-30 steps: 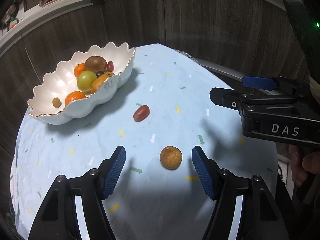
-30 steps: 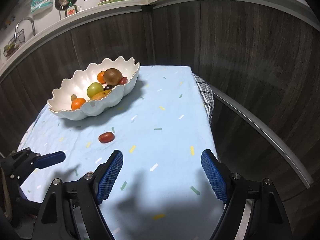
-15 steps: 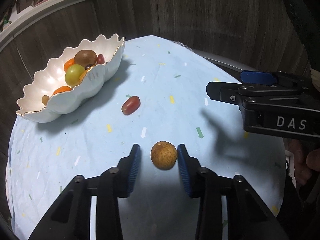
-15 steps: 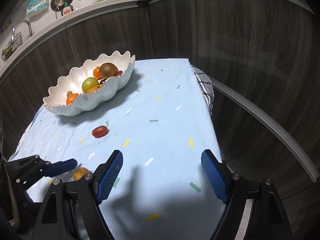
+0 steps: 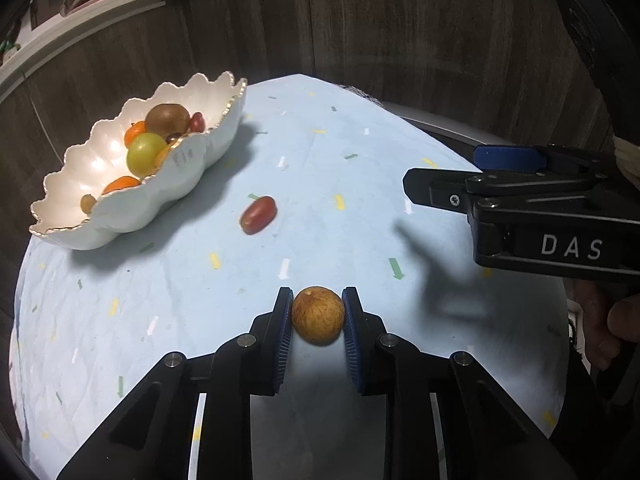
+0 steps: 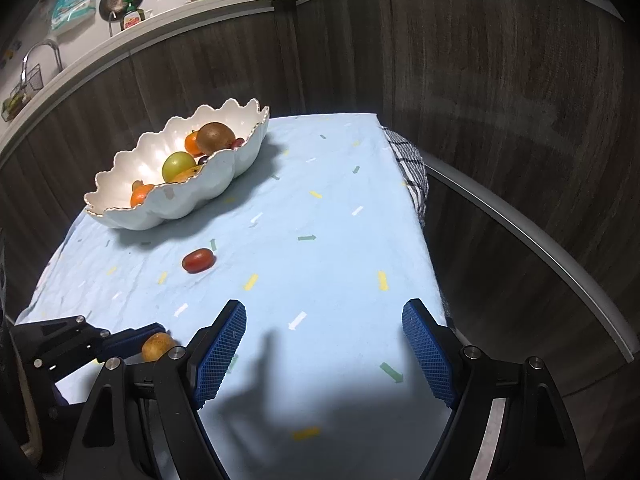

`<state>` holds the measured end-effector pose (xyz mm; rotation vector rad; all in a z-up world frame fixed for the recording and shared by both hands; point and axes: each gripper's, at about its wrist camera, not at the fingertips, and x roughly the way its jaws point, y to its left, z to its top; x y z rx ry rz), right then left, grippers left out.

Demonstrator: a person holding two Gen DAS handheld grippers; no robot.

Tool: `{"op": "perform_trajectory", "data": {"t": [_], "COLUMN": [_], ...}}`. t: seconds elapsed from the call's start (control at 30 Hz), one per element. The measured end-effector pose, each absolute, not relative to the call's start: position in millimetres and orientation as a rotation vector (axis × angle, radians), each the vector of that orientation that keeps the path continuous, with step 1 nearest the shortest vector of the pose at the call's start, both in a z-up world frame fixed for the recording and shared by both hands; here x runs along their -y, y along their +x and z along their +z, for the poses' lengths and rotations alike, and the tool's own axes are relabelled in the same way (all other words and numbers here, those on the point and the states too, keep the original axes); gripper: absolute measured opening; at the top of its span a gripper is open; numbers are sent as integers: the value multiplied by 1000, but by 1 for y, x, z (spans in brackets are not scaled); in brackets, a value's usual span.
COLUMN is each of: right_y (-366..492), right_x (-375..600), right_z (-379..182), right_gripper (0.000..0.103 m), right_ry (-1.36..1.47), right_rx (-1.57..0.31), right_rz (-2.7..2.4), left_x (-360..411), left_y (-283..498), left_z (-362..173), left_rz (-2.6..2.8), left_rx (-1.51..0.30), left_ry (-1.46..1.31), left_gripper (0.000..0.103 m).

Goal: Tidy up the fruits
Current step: 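Close left gripper on the small brown round fruit while right gripper closes on the red date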

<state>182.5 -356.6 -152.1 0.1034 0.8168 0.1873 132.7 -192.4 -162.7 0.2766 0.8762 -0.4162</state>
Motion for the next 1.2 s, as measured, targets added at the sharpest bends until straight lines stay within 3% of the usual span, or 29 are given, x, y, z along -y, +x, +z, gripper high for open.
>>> {"op": "perform_trajectory", "data": {"t": [0.8,1.03,1.2], "right_y": [235,243,245], "right_x": [250,235,229], "right_z": [-155,-165,-172], "right_gripper": [80,60,52], "right_ry": [-32,-113,-134], "right_rx": [-844,-874,-890], "right_rz": [299,294,290], "left_x": [89,79,72], "left_y": [169,175,179], "left_z": [-138,-145,-151], "left_rz": [-197,-193,-182], "left_rx": [-825,-848,-861], "left_ry": [171,135,114], "left_gripper": [25,25,25]}}
